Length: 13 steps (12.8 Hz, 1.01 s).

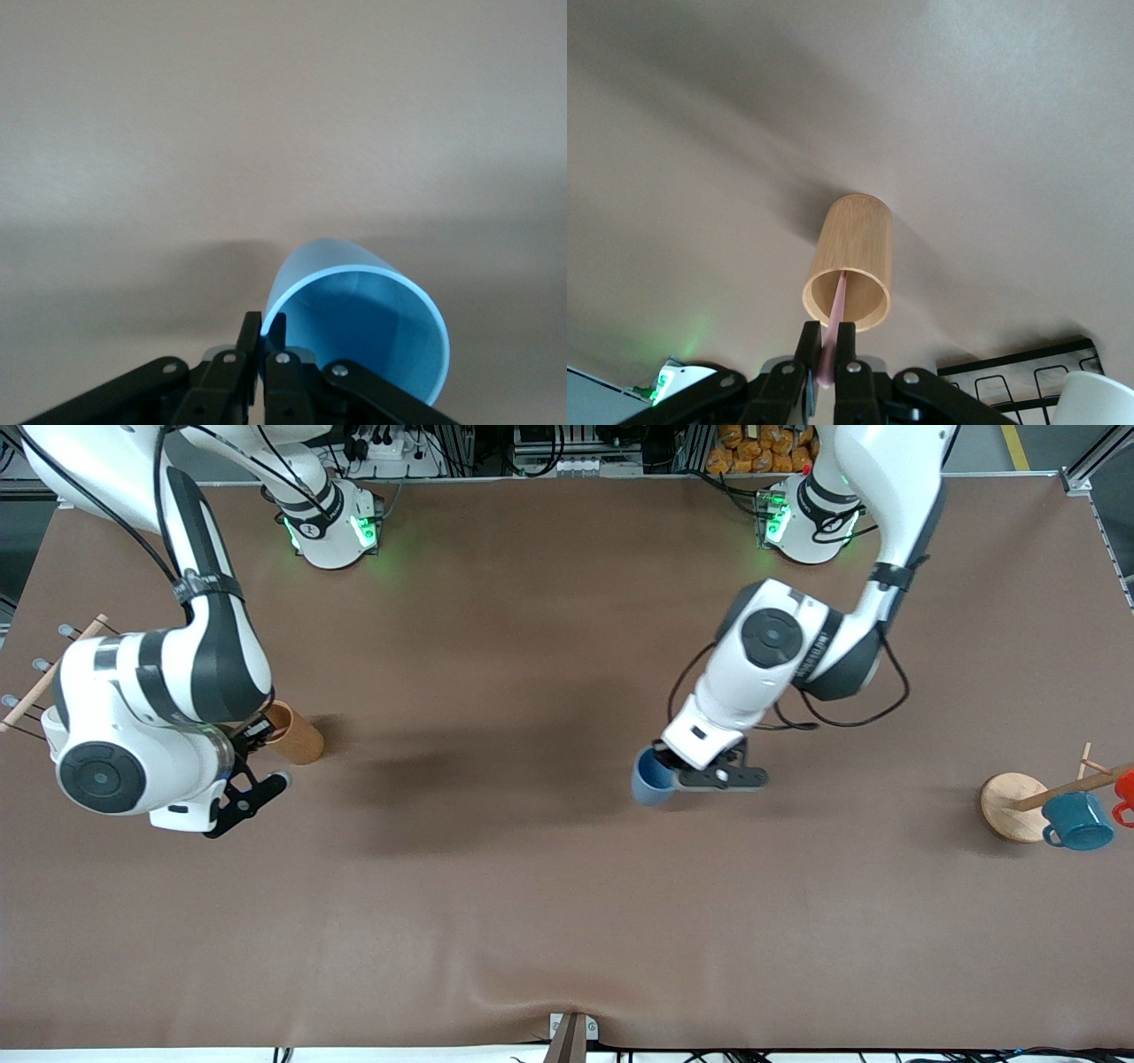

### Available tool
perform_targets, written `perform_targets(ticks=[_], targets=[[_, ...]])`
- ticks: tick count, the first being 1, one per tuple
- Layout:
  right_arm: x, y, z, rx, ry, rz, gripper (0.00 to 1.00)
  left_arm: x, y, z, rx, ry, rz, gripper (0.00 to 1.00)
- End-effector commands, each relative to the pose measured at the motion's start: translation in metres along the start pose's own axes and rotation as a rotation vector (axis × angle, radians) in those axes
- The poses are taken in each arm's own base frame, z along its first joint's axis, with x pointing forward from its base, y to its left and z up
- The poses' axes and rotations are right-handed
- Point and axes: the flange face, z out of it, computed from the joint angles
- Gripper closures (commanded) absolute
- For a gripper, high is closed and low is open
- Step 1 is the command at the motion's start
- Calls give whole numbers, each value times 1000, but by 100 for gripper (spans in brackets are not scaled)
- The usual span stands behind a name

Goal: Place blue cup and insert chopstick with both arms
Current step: 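Carry the blue cup to the table middle with the left gripper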

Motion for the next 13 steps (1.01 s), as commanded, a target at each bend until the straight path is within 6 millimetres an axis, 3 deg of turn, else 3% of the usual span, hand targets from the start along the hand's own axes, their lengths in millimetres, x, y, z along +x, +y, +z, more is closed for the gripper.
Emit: perform_targets(ticks=[1,5,10,13], targets=[[-4,0,-19,-25,15,-50,100,-17,38,19,15,-43,31,100],[-4,-11,-34,-40,10,-61,100,-44,82,63,38,-90,-1,100],[-2,-27,-49,-113,-24,-79,100,-52,88,52,143,-208,25,100],[1,-40,-62,-145,-14,-91,100,-55,90,48,152,-218,24,44]])
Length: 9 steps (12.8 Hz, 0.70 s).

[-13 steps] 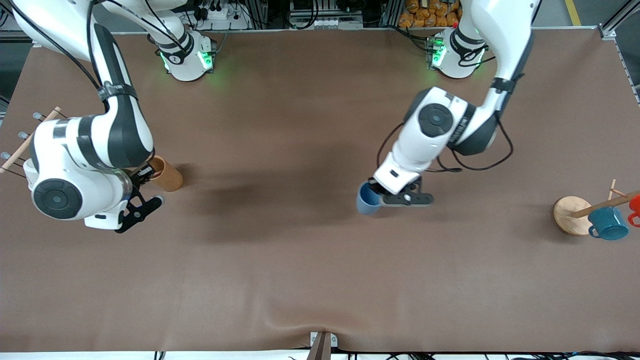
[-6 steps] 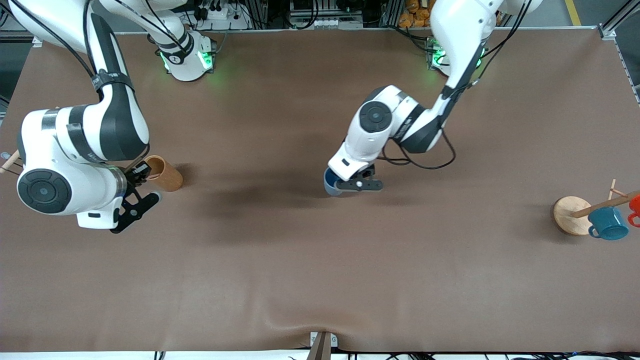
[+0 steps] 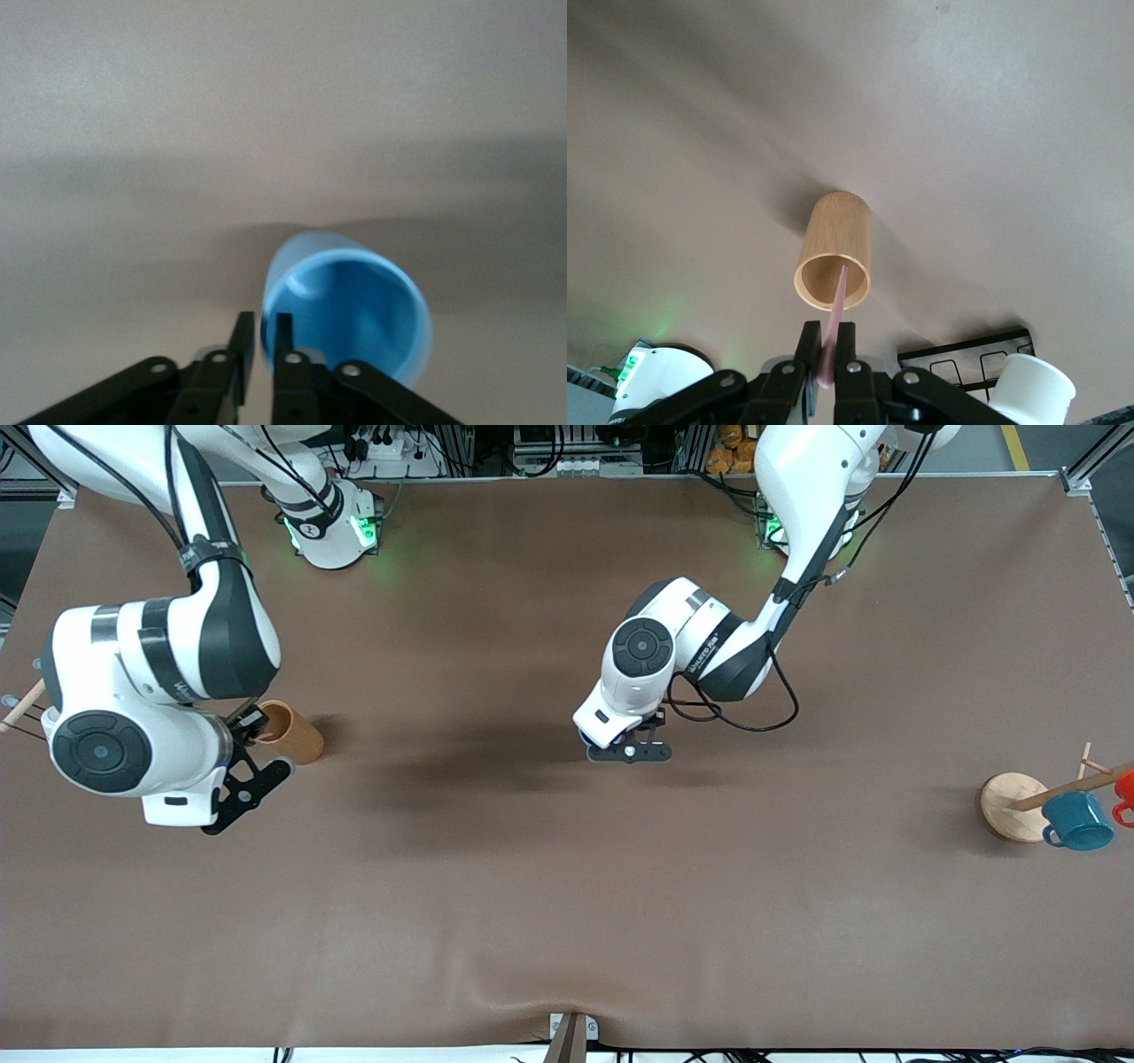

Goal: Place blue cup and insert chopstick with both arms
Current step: 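Carry the blue cup to the table middle with the left gripper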

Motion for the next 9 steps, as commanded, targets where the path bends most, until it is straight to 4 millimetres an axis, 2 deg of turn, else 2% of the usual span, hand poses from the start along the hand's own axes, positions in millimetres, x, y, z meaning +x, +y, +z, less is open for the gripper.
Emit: perform_targets(ticks=[1,3,6,7,9], targets=[[4,-19,-23,-58,-17,-28,100,-2,3,-6,22,6,-1,0],[12,-42,-37,-156,-60,-49,100,-2,3,-12,16,13,-9,0],[18,-53,-40,-187,-71,-63,100,2,-12,-48,5,32,-35,0],[17,-54,-41,-186,-66,-65,100,5,-20,-66,8,51,-45,0],[17,-59,-52,-179,-25,-71,100,24,-70,-116,5,77,-118,0]])
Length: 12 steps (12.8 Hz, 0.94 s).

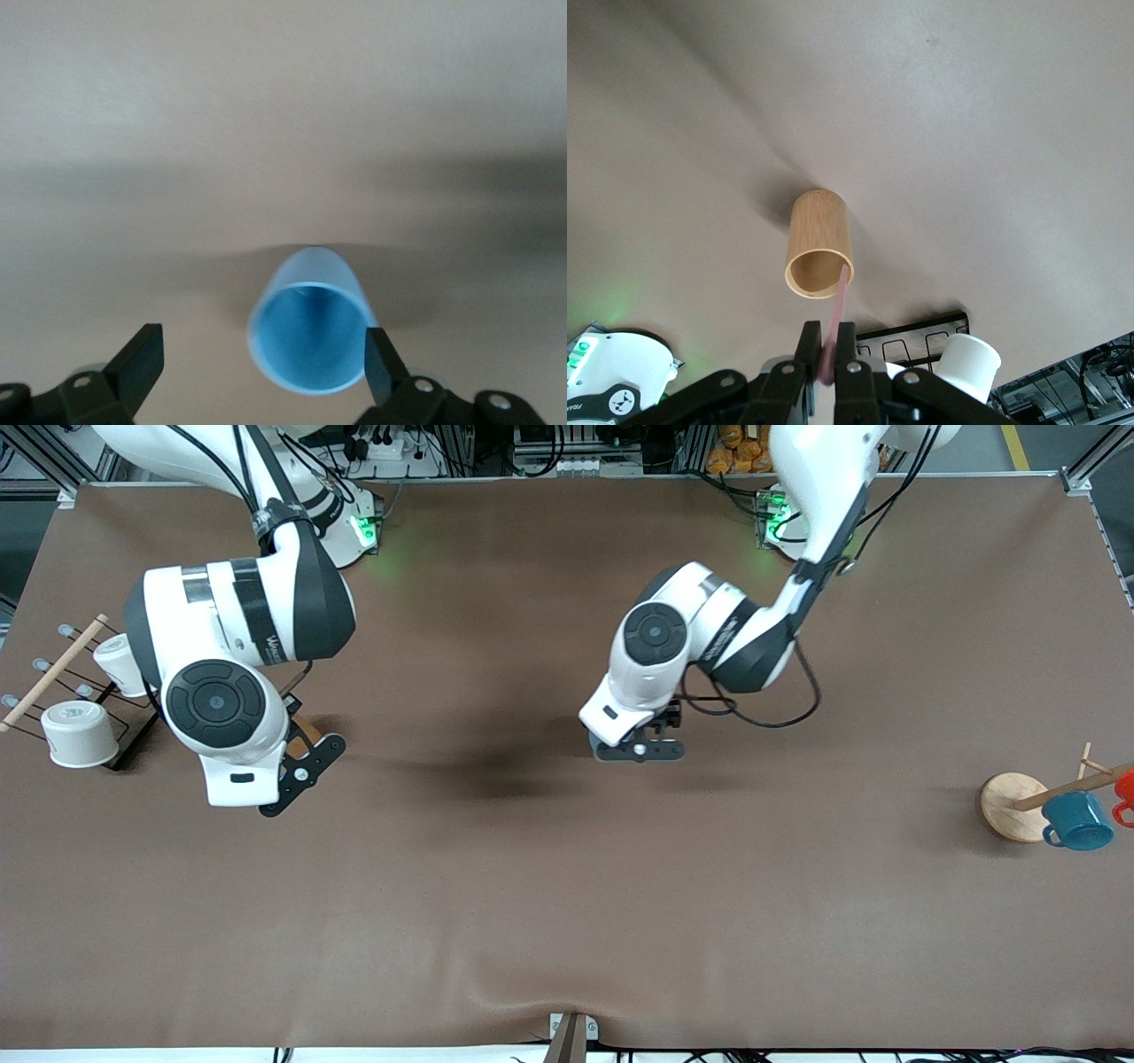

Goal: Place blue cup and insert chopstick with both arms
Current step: 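Carry the blue cup to the table middle with the left gripper, then release the blue cup and withdraw the left gripper while the right gripper lifts the chopstick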

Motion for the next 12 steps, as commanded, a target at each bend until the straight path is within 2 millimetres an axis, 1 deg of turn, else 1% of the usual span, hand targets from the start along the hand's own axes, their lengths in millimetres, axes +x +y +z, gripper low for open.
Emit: perform_targets(ticks=[1,2,3,4,5,7,8,9,10,11,12], targets=[[-4,-4,-20,28,67,6,100,23,-68,-73,20,31,-106,0],[-2,-8,-29,61,119,38,100,34,-95,-97,19,39,-151,0],[2,-15,-36,83,164,72,100,48,-127,-119,14,49,-201,0],[6,-30,-52,84,220,78,100,56,-154,-138,10,58,-240,0],[17,-46,-62,68,255,56,100,62,-178,-155,7,69,-261,0],[36,-72,-80,63,349,23,100,77,-235,-180,-4,101,-288,0],[42,-80,-86,89,398,35,100,83,-260,-196,-12,127,-295,0],[46,-86,-90,112,430,64,100,87,-284,-205,-10,130,-305,0],[53,-97,-95,118,445,91,100,87,-300,-207,1,106,-309,0],[59,-112,-101,113,460,106,100,80,-314,-227,6,108,-312,0],[68,-129,-107,111,483,130,100,75,-328,-238,14,101,-319,0]])
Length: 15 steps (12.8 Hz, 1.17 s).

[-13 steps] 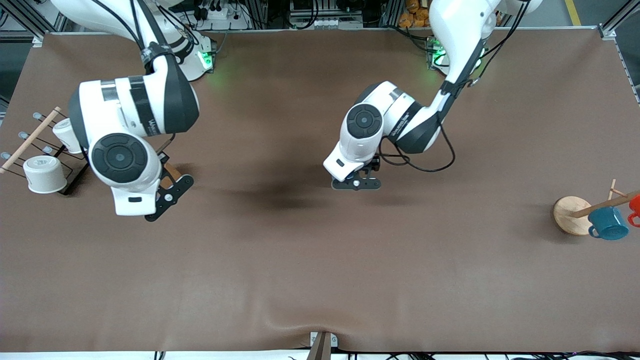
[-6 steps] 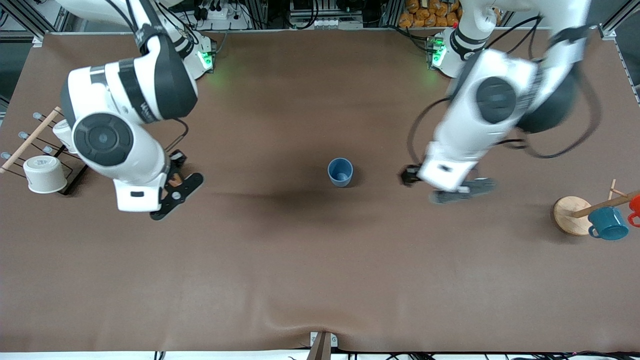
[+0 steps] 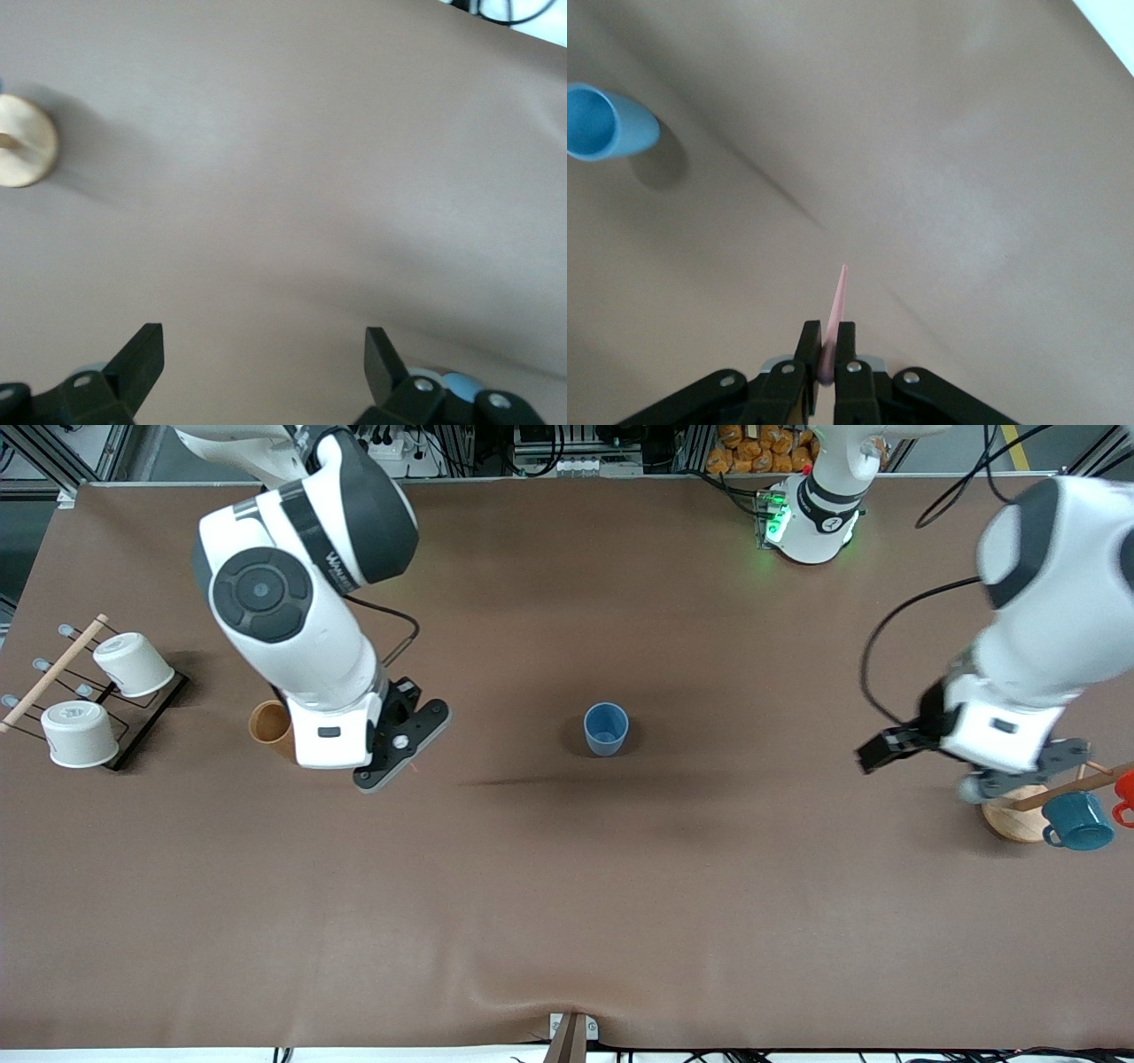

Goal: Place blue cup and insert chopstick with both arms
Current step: 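Release the blue cup and withdraw the left gripper while the right gripper lifts the chopstick, then move the pink chopstick above the blue cup with the right gripper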

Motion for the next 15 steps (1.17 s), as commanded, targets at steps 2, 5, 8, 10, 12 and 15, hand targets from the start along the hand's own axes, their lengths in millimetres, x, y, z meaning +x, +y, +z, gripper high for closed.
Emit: perform_targets(ticks=[2,5,8,10,12,15], targets=[[22,-53,-4,14,74,147,100,-3,-45,-45,38,-9,-28,0],[36,-88,-7,102,135,307,100,-6,-73,-77,30,27,35,0],[41,-109,-1,112,127,330,100,-17,-94,-94,50,2,140,0],[46,-126,-2,118,146,385,100,-27,-119,-99,28,-80,222,0],[54,-144,3,134,164,473,100,-27,-144,-108,19,-71,291,0],[63,-182,12,147,169,531,100,-37,-152,-108,7,-72,348,0]])
